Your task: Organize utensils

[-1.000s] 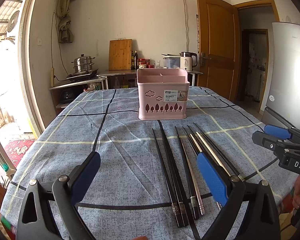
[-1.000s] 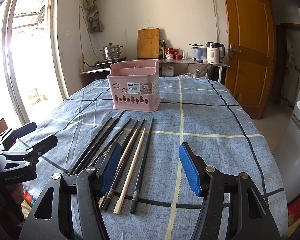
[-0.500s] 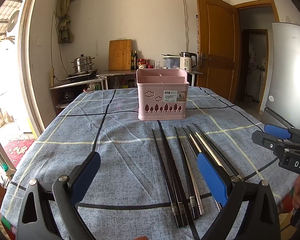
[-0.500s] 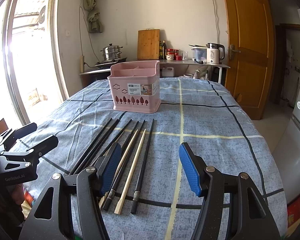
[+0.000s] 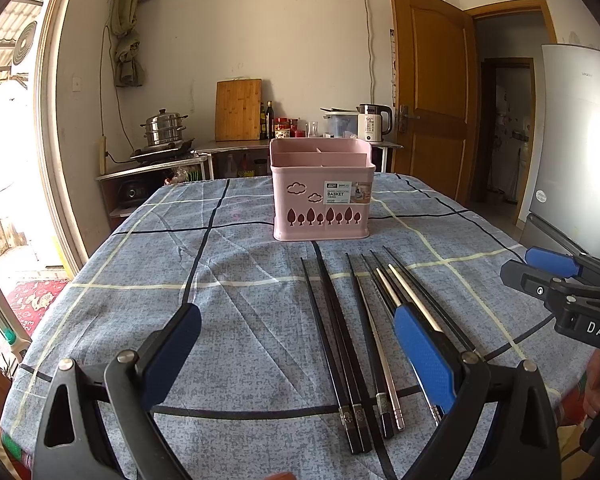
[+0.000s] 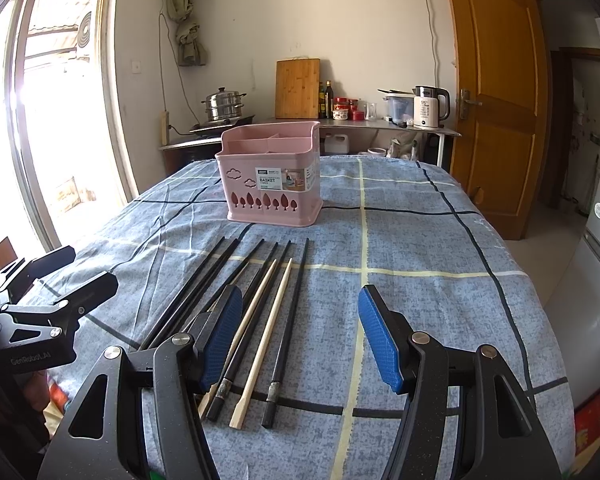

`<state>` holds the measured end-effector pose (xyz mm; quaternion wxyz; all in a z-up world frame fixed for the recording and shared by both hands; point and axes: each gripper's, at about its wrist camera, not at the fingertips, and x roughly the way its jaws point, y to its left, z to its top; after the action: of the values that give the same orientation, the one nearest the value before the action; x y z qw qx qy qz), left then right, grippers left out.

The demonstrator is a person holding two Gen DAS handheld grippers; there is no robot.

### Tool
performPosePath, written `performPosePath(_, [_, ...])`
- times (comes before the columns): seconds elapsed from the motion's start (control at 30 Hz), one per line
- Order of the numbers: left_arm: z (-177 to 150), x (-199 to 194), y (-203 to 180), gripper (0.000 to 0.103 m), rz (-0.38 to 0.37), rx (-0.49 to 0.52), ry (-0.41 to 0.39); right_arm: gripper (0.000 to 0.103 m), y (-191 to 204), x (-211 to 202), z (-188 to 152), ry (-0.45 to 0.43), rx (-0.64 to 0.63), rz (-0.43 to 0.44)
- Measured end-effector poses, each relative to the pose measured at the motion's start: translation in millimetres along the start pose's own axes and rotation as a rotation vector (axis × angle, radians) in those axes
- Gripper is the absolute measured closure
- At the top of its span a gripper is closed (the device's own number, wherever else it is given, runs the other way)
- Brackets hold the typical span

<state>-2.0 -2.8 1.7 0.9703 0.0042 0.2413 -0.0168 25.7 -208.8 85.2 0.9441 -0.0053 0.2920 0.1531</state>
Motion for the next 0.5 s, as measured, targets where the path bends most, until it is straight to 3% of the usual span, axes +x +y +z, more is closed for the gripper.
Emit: performPosePath(0.5, [-1.3, 1.6, 0.2, 0.004, -0.001, -0.004, 0.006, 0.042, -1.0, 0.4, 0.6, 0.003, 0.003, 0.001])
